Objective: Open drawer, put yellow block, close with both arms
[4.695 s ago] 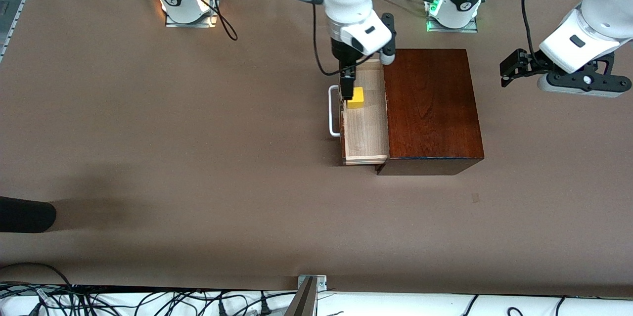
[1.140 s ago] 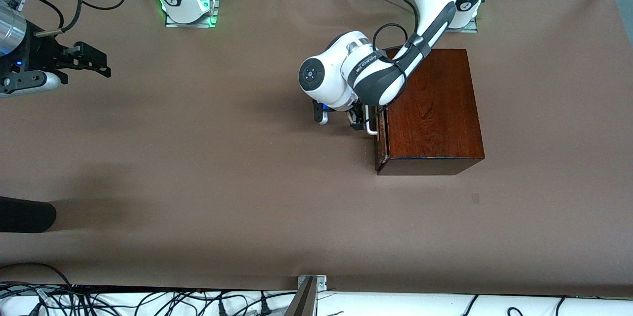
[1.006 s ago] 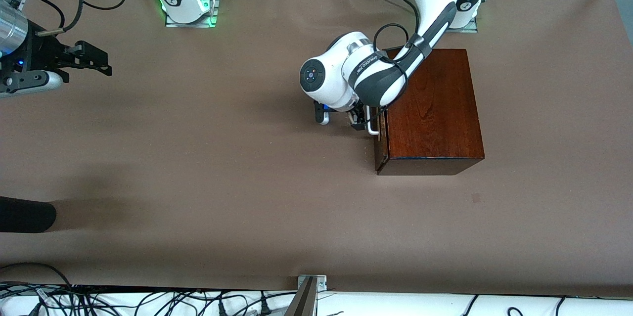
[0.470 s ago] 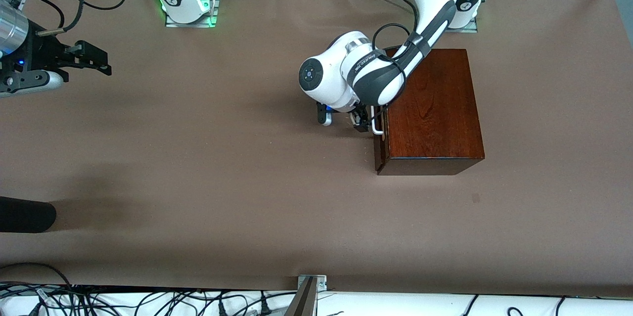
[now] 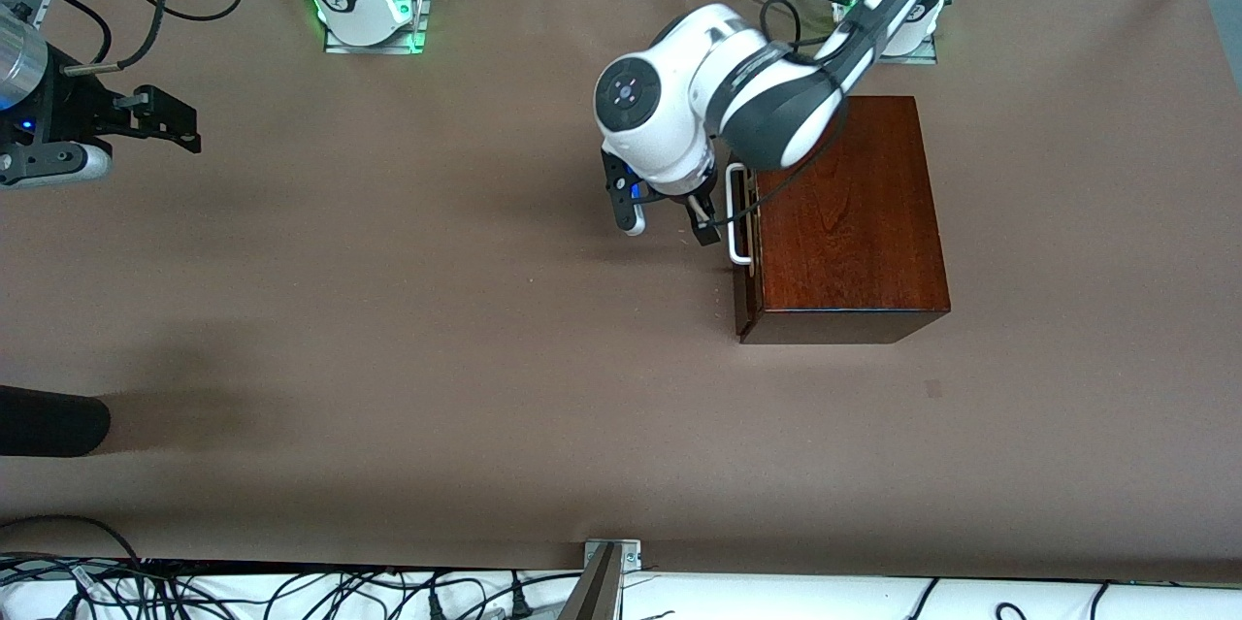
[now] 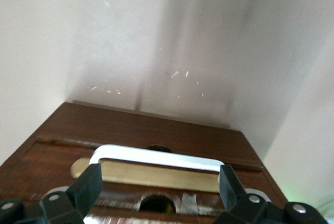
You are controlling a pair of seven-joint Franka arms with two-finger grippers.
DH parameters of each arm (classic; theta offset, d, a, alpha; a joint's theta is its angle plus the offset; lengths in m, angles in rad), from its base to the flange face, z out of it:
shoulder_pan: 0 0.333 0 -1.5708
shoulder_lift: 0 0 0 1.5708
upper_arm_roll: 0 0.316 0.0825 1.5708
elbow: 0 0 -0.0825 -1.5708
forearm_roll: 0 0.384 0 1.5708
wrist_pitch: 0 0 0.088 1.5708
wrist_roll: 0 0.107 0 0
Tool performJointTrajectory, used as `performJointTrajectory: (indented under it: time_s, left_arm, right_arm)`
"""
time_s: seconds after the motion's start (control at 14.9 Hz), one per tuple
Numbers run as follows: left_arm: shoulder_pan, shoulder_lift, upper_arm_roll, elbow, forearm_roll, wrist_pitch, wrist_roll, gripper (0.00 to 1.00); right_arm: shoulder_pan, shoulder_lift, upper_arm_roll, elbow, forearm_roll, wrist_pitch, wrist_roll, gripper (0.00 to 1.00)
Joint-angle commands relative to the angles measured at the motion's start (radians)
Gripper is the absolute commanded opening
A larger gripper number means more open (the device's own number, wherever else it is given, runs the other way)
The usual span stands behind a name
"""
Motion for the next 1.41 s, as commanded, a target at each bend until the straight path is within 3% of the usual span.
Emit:
performJointTrajectory:
  time_s: [0.0, 0.13, 0.4, 0.54, 0.67, 0.87, 1.01, 1.14, 1.34]
  left_arm:
    - [0.135, -0.071, -0.011, 0.015, -0.067, -0.011, 0.009, 1.00]
    - [0.206, -0.100, -0.007, 0.036, -0.089, -0.024, 0.003, 1.00]
    - [0.379, -0.083, -0.002, 0.188, -0.116, -0.051, 0.003, 1.00]
    - [0.387, -0.124, 0.069, 0.176, -0.153, -0.025, -0.014, 1.00]
    - [0.384, -0.206, 0.174, 0.104, -0.223, -0.007, -0.040, 1.00]
    - [0.381, -0.370, 0.306, -0.076, -0.316, 0.070, -0.187, 1.00]
    - [0.383, -0.439, 0.318, -0.147, -0.313, 0.079, -0.352, 1.00]
    - [0.387, -0.544, 0.328, -0.277, -0.311, 0.085, -0.501, 1.00]
    - [0.392, -0.651, 0.329, -0.417, -0.310, 0.120, -0.538, 1.00]
  right_arm:
    - [-0.006, -0.003, 0.006, 0.002, 0.000, 0.056, 0.002, 1.00]
    - [-0.006, -0.003, 0.006, 0.002, 0.001, 0.061, 0.000, 1.00]
    - [-0.004, -0.003, 0.007, 0.002, 0.004, 0.061, 0.000, 1.00]
    - [-0.006, -0.003, 0.007, 0.002, 0.006, 0.063, 0.000, 1.00]
    - [-0.004, -0.003, 0.006, 0.002, 0.004, 0.061, 0.000, 1.00]
    - [-0.006, -0.003, 0.007, 0.002, 0.004, 0.061, -0.001, 1.00]
    - [-0.006, -0.003, 0.007, 0.002, 0.004, 0.061, -0.001, 1.00]
    - [-0.004, -0.001, 0.007, 0.002, 0.004, 0.061, -0.003, 1.00]
    - [-0.006, -0.001, 0.007, 0.002, 0.004, 0.063, -0.003, 1.00]
